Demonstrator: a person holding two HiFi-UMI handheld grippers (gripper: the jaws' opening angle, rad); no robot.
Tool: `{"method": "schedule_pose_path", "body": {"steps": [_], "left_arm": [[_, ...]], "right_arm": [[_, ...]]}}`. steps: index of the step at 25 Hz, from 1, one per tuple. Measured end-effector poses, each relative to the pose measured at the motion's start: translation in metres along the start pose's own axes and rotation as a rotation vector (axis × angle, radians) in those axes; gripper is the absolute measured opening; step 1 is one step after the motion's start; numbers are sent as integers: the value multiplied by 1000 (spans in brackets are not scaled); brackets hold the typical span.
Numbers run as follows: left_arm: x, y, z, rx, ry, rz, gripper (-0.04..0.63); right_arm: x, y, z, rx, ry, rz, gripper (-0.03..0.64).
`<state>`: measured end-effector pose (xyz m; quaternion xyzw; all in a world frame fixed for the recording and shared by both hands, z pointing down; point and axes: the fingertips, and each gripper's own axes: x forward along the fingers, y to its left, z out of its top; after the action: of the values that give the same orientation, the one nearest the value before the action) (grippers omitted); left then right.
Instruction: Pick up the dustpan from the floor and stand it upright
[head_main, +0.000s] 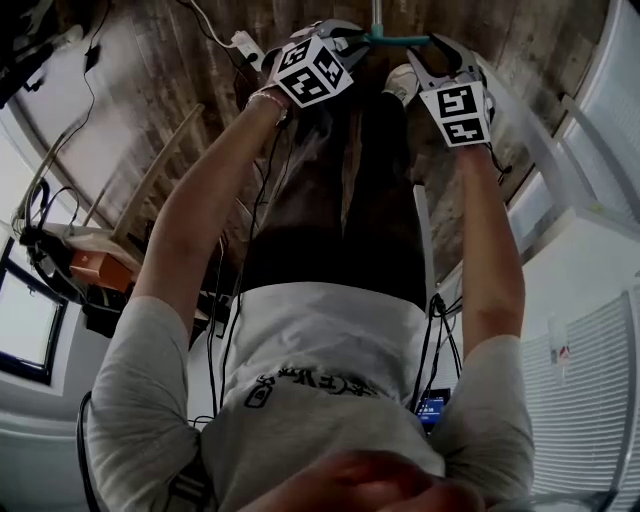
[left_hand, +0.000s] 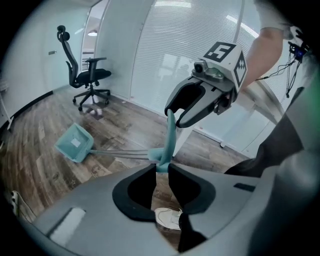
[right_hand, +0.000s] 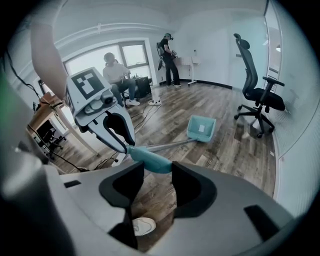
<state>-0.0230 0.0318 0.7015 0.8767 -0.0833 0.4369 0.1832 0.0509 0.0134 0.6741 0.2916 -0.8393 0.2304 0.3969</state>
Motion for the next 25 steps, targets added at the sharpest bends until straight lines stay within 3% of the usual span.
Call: {"method": "schedule_pose_path", "body": {"steps": [25], "left_arm": [[-104, -3, 75, -5, -100, -85, 57]], "right_arm": [[-88, 1, 102, 33, -110, 22, 166]]}}
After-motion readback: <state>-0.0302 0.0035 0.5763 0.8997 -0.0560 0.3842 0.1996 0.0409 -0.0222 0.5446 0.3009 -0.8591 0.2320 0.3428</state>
